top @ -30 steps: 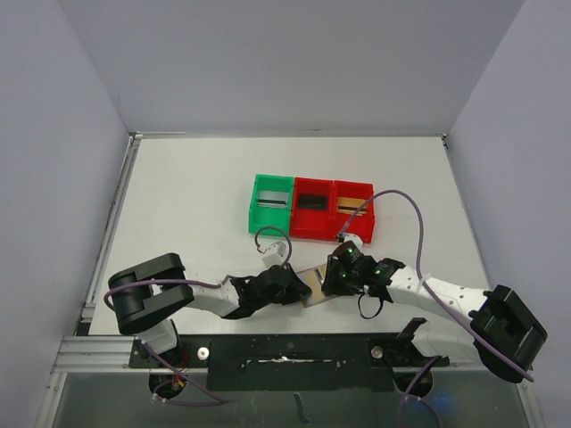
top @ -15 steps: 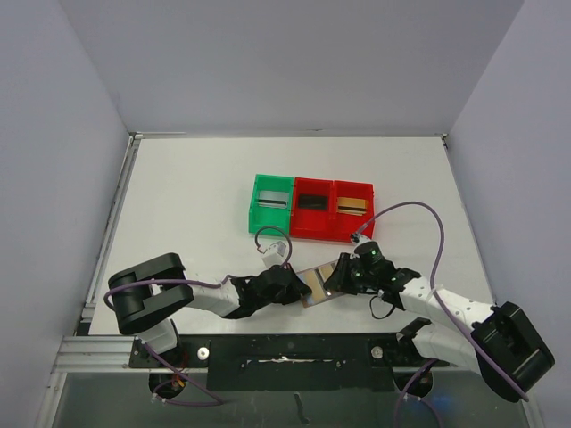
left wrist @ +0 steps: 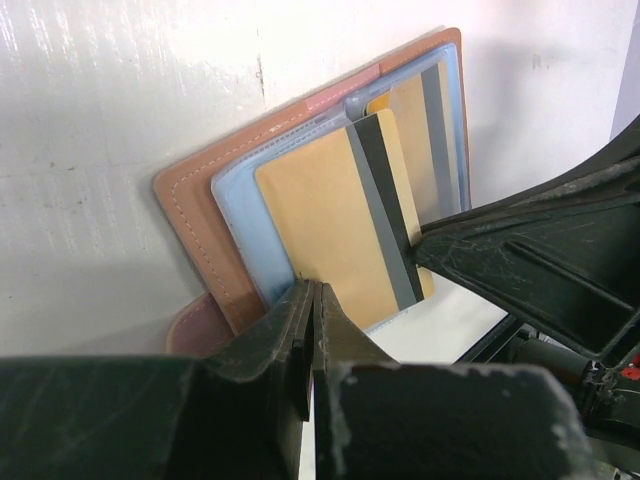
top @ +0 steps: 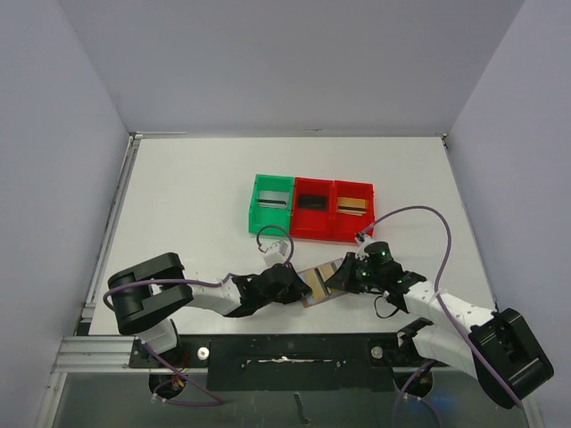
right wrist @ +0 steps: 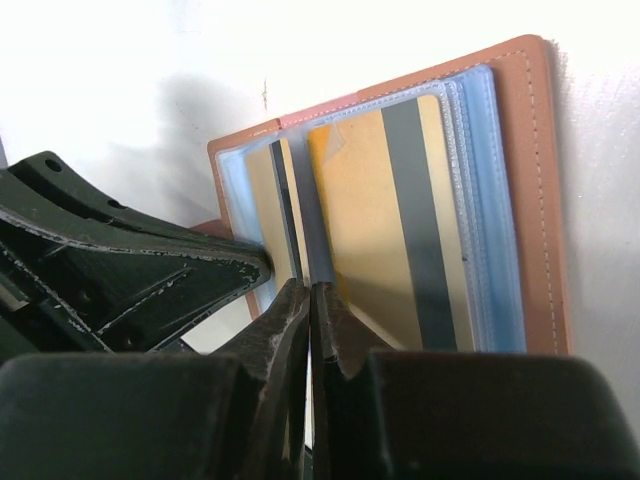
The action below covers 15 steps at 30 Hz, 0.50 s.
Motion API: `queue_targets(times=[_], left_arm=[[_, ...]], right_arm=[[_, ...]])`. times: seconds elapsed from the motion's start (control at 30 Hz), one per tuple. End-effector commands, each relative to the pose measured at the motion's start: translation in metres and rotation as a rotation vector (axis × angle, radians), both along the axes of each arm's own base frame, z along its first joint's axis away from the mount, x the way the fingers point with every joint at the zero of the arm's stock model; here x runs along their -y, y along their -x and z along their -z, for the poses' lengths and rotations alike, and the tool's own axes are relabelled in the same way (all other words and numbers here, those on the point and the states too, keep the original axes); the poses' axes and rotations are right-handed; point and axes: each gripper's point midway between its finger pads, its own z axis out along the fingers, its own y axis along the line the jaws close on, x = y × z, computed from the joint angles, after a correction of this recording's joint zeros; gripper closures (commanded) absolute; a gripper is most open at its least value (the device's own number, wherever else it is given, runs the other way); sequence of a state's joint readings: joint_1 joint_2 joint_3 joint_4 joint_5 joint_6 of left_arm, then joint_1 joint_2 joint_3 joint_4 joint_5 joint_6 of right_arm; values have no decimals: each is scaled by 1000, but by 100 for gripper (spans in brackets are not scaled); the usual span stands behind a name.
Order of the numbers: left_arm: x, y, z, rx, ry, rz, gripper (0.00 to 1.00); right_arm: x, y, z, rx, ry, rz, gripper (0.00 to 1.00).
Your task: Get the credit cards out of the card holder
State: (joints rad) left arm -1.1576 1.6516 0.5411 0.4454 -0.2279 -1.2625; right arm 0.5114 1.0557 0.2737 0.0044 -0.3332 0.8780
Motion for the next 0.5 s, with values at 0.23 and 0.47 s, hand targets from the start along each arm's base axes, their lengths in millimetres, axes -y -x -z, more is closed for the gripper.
queue_targets(times=[0.23, 0.47], left_arm=[[-71, 29, 75, -112, -369, 30, 100], [-68, 25, 60, -88, -359, 30, 100]], right_arm=[[15, -8, -16, 82, -88, 6, 100], [20, -8, -13, 73, -91, 7, 100]])
